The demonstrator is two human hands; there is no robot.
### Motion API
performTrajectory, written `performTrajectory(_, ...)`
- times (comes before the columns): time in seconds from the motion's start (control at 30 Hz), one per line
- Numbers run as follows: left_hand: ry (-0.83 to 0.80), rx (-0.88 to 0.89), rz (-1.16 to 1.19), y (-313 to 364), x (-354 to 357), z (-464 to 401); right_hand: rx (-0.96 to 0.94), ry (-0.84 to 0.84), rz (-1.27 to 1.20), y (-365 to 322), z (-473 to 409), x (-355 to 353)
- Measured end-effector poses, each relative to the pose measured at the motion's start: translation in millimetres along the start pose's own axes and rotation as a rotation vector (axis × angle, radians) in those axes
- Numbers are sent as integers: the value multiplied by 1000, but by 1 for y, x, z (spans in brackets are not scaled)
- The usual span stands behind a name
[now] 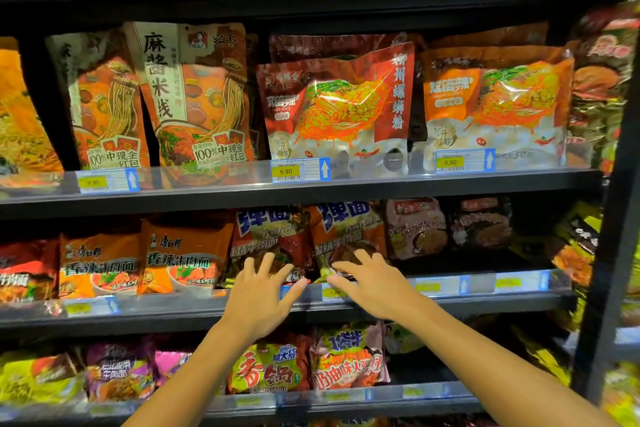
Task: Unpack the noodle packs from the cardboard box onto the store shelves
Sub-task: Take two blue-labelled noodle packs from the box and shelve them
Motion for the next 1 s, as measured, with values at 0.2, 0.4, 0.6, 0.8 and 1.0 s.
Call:
performTrajectory(0.2,-81,-23,17,5,0,-8,20,-72,29,-9,-12,7)
performTrajectory(0.4,-173,-38,55,6,2,6,-24,-19,18,1,6,2)
performTrajectory(0.6,-67,68,64,28,-12,28,-159,119,59,24,59,-14)
performTrajectory(0.8,8,309,72,102,-25,43,-110,164,70,58,127,-28)
performTrajectory(1.0,-12,530,111,173,-21,71,43,153,91,93,216,-26)
Point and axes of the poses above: each hand's wrist, its own z-axis away from the middle knuckle, its own x-axis out of the palm, y = z × x, the point moved 8 cm from there along -z, towards the middle knuckle, and after that the axes turned 1 degree about y, right-handed, at the moved point
